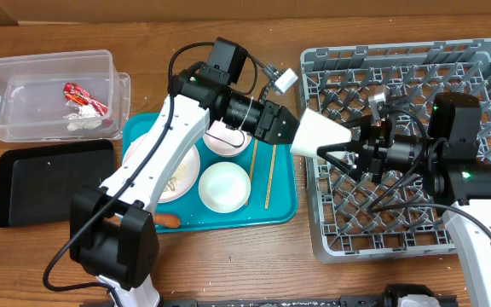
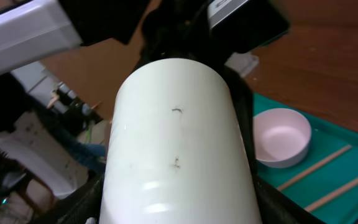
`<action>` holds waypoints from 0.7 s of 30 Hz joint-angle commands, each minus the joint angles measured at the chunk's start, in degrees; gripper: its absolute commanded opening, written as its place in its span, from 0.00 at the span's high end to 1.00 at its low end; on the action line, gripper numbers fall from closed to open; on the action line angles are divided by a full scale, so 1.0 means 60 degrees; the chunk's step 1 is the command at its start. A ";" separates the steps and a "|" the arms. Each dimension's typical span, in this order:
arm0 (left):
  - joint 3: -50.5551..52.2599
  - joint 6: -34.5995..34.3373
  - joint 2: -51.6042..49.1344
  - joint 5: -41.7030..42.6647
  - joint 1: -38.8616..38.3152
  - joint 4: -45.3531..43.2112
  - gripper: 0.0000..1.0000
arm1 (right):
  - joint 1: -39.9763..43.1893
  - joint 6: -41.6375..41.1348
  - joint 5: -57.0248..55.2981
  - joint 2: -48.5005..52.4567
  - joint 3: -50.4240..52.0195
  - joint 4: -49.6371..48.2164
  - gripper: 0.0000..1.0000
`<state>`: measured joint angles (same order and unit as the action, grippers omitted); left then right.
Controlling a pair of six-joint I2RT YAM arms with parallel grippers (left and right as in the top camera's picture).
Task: Sort waste into correct bins and load items into the dishwasher
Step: 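Grasp the cup with the right gripper and release the left gripper, then place the white cup upside down in the rack's right side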
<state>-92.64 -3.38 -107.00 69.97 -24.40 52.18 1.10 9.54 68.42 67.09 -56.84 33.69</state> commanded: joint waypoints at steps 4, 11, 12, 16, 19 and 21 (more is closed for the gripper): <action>-0.0146 0.0004 0.0062 -0.3242 0.0433 0.0783 0.40 | 0.0182 -0.1293 -0.2721 -0.0058 -0.0237 0.0091 0.60; -0.0171 0.0025 0.1311 -0.7202 0.2058 0.2331 0.26 | 0.1599 -0.2379 -0.5220 -0.0280 -0.0914 0.1800 0.67; -0.0171 0.0022 0.1541 -0.7668 0.2277 0.2499 0.24 | 0.1840 -0.2386 -0.5741 -0.0277 -0.1188 0.2269 0.67; -0.0171 0.0025 0.2353 -0.9187 0.2973 0.3115 0.17 | 0.2750 -0.2477 -0.7752 -0.0277 -0.2211 0.3971 0.68; -0.0171 0.0018 0.2801 -1.0335 0.3333 0.3625 0.15 | 0.3523 -0.2987 -0.9402 -0.0266 -0.2707 0.4994 0.68; -0.0168 0.0015 0.2932 -1.0717 0.3479 0.3821 0.14 | 0.3993 -0.3391 -1.0426 -0.0266 -0.2732 0.5370 0.68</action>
<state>-92.68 -3.46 -90.70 15.07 -4.62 74.30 21.76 -6.55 20.29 66.30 -71.42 64.18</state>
